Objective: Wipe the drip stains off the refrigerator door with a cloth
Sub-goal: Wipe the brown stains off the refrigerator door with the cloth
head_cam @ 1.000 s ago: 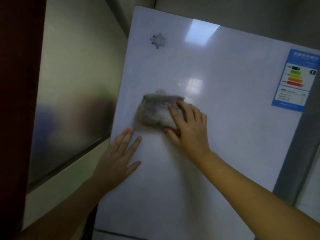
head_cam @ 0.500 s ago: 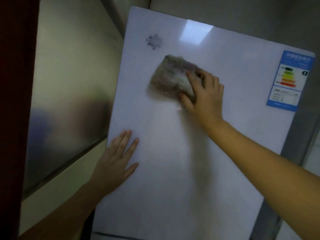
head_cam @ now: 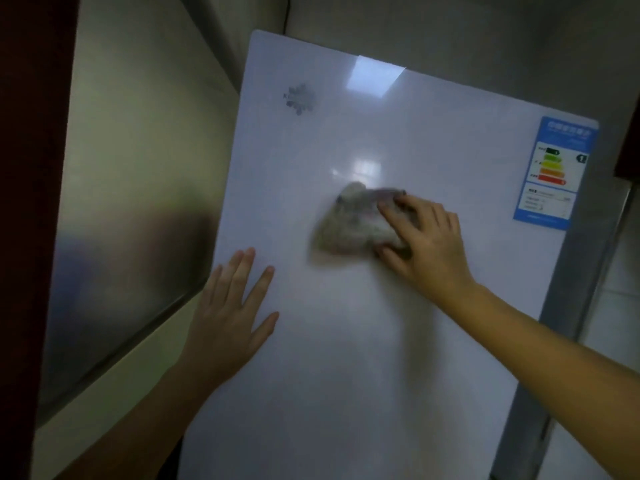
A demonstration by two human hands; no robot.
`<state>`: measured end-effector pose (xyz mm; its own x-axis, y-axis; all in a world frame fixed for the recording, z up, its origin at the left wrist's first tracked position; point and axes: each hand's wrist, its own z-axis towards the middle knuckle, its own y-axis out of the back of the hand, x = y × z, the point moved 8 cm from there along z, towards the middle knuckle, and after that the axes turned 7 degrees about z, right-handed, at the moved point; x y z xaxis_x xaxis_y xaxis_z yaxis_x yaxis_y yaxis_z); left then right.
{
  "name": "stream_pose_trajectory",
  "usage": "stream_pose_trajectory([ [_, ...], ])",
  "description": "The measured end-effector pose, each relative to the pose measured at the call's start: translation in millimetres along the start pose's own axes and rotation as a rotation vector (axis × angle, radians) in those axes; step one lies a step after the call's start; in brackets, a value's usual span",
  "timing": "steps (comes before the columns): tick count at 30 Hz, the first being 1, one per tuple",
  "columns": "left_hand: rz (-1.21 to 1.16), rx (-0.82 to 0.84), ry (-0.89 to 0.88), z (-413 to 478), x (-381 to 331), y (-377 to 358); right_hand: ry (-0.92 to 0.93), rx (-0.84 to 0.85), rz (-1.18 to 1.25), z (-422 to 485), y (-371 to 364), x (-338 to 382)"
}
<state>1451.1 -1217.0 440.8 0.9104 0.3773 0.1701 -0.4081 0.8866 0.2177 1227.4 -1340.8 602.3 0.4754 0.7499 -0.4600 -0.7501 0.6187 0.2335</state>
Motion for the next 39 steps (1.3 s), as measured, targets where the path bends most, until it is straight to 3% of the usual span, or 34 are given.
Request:
stream_pose_trajectory([
  [5, 0.007, 0.016, -0.006, 16, -1, -9, -0.186, -0.088, 0.106, 38, -12, 13],
  [10, 0.06, 0.017, -0.048, 13, 1, -16, 0.138, 0.071, 0.097, -42, -37, 67],
  [13, 0.045, 0.011, -0.05, 12, 2, -16, 0.187, 0.128, 0.087, -88, -31, 51],
  [18, 0.01, 0.001, -0.033, 10, 2, -21, -0.041, -0.013, 0.042, -33, -2, -8],
  [23, -0.002, -0.022, -0.021, 11, 2, -20, -0.205, -0.128, 0.125, 33, -19, 13],
  [27, 0.006, -0.04, -0.036, 11, 1, -19, -0.001, -0.004, 0.109, -17, -38, 65],
  [30, -0.004, -0.023, -0.031, 11, 3, -19, 0.129, 0.129, 0.076, -83, -36, 58],
  [34, -0.046, -0.013, -0.009, 11, 2, -18, 0.01, 0.097, -0.01, -109, 0, -7],
  [39, -0.034, -0.028, -0.006, 10, -1, -17, -0.218, -0.001, 0.022, -56, 21, -55],
])
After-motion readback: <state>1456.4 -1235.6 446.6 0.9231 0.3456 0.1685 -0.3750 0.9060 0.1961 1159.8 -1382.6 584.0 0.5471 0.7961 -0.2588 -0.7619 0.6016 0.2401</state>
